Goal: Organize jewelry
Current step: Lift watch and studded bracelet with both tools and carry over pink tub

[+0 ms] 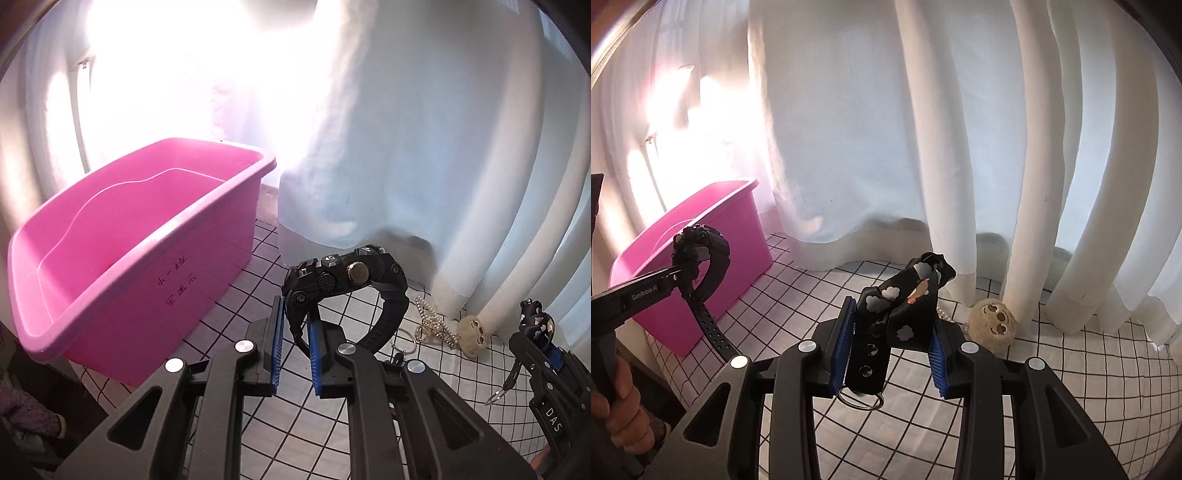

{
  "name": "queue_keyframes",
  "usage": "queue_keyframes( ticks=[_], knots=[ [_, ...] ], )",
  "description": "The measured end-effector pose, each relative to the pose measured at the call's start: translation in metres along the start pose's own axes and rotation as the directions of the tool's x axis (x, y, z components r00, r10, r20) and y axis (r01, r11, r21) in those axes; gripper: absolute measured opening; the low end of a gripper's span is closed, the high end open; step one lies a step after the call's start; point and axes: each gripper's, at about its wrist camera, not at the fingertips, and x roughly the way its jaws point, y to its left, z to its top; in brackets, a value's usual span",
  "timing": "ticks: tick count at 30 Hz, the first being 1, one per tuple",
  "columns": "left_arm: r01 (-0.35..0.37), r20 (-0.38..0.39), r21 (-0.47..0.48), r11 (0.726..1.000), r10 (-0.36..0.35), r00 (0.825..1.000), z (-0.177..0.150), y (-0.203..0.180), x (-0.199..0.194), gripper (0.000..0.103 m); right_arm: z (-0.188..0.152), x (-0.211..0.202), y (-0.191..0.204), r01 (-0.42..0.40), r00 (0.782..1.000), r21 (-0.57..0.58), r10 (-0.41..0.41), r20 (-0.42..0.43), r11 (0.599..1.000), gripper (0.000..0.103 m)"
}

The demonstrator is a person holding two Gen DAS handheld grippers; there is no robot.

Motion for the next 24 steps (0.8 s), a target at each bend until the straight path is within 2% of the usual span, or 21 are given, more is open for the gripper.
queue_keyframes(
  ticks=[6,12,15,19,24],
  knots=[
    [-0.057,0.058,-0.052,0.997,0.06,0.996,0.023,0.025,-0.042,0.013,0.042,-0.01,0.042,-0.118,0.991,-0.068,0.122,0.056,0.991,0.035],
    [-0.13,0.079,-0.117,0.985,0.14,0.987,0.049,0.069,-0.066,0.013,0.085,-0.004,0.096,-0.235,0.965,-0.132,0.247,0.085,0.963,0.035],
    [-0.194,0.089,-0.143,0.971,0.208,0.974,0.061,0.095,-0.072,0.013,0.105,0.01,0.123,-0.303,0.947,-0.138,0.315,0.068,0.943,0.035],
    [-0.24,0.091,-0.186,0.953,0.26,0.961,0.075,0.131,-0.075,0.013,0.126,0.032,0.163,-0.372,0.923,-0.176,0.383,0.027,0.911,0.035],
    [-0.285,0.057,-0.24,0.928,0.306,0.95,0.083,0.173,-0.064,0.013,0.154,0.063,0.209,-0.439,0.896,-0.228,0.443,-0.034,0.869,0.035]
  ],
)
